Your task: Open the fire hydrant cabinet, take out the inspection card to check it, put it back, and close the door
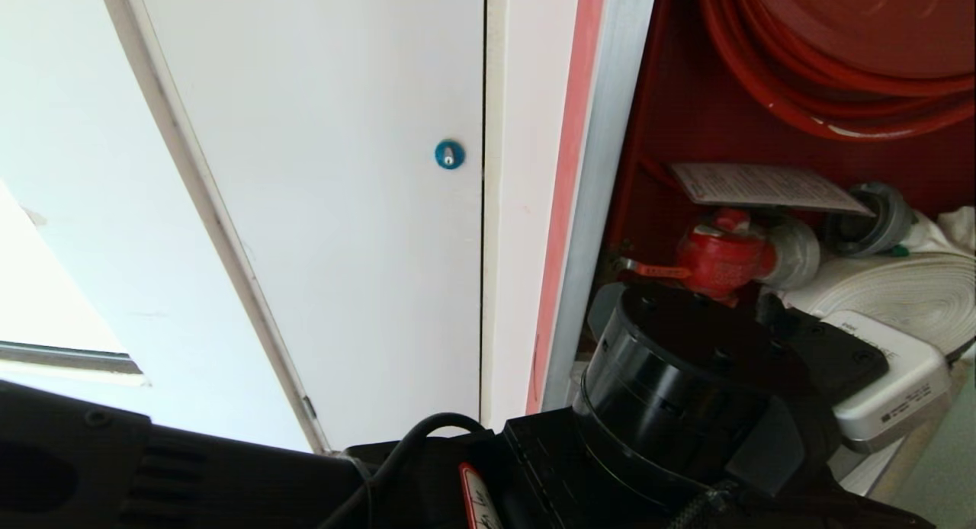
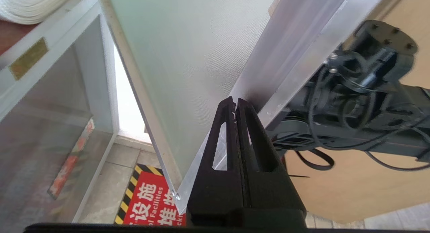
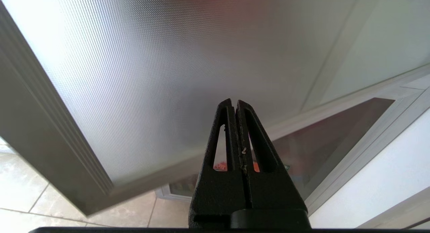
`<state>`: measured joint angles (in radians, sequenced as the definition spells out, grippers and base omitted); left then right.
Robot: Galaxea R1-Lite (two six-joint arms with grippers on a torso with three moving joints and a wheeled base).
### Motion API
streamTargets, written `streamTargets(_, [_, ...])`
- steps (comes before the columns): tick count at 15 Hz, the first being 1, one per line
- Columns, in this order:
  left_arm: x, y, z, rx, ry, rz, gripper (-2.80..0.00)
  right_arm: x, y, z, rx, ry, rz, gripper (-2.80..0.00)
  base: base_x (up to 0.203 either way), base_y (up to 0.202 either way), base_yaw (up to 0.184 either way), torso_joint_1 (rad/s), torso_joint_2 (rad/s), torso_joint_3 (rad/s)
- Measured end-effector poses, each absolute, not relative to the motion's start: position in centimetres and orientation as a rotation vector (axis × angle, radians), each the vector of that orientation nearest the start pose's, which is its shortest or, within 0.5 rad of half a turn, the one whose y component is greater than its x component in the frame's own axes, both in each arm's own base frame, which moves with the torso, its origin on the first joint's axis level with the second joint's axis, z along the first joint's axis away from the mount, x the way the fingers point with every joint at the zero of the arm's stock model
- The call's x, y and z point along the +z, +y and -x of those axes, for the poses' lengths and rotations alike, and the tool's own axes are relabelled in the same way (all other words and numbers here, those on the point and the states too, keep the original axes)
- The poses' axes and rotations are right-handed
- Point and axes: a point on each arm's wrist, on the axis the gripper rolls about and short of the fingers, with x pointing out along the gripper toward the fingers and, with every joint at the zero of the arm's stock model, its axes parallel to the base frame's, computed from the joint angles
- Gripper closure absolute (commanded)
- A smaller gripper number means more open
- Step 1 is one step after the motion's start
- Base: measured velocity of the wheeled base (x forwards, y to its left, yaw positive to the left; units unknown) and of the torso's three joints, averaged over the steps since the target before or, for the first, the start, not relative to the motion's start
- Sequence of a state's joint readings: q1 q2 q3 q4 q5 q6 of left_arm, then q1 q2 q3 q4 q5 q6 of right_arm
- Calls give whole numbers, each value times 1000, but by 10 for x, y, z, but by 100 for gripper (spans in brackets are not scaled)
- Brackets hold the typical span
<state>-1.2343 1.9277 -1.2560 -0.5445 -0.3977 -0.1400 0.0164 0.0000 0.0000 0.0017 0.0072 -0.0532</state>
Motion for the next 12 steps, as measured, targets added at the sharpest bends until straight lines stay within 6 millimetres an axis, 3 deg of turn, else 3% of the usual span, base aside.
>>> streamTargets(6, [220,-372,-110,-1641,243,49,0,75,0,23,24,1,53,0,0,0,0,0,0,0])
streamTargets(12, [218,-371,-113,-1634,255,48,0,75,0,23,24,1,53,0,0,0,0,0,0,0])
